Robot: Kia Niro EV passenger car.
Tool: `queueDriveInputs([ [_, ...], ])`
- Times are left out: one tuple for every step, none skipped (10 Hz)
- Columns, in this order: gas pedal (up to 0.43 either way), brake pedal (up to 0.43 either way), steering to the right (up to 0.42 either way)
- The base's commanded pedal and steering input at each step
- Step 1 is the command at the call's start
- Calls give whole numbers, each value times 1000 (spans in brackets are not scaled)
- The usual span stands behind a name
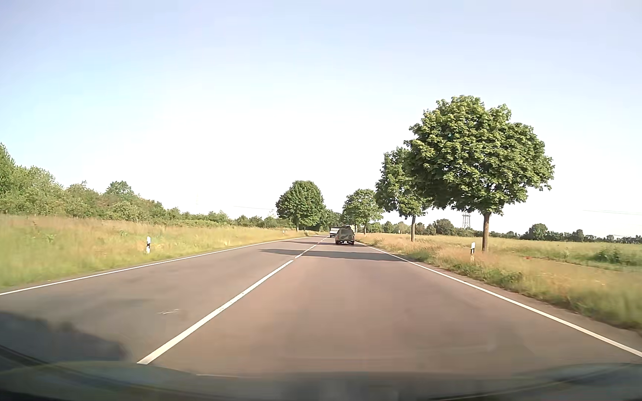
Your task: Follow the waypoints while adhering to traffic rules and regulations
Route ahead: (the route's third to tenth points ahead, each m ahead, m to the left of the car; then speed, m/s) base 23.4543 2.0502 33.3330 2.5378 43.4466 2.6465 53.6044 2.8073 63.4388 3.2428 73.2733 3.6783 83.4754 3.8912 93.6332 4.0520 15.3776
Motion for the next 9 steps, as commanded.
queueDriveInputs([
  [189, 30, -1],
  [189, 30, -1],
  [189, 30, -1],
  [189, 30, -1],
  [189, 30, -1],
  [189, 30, -1],
  [189, 30, -1],
  [177, 30, -1],
  [177, 30, -1],
])
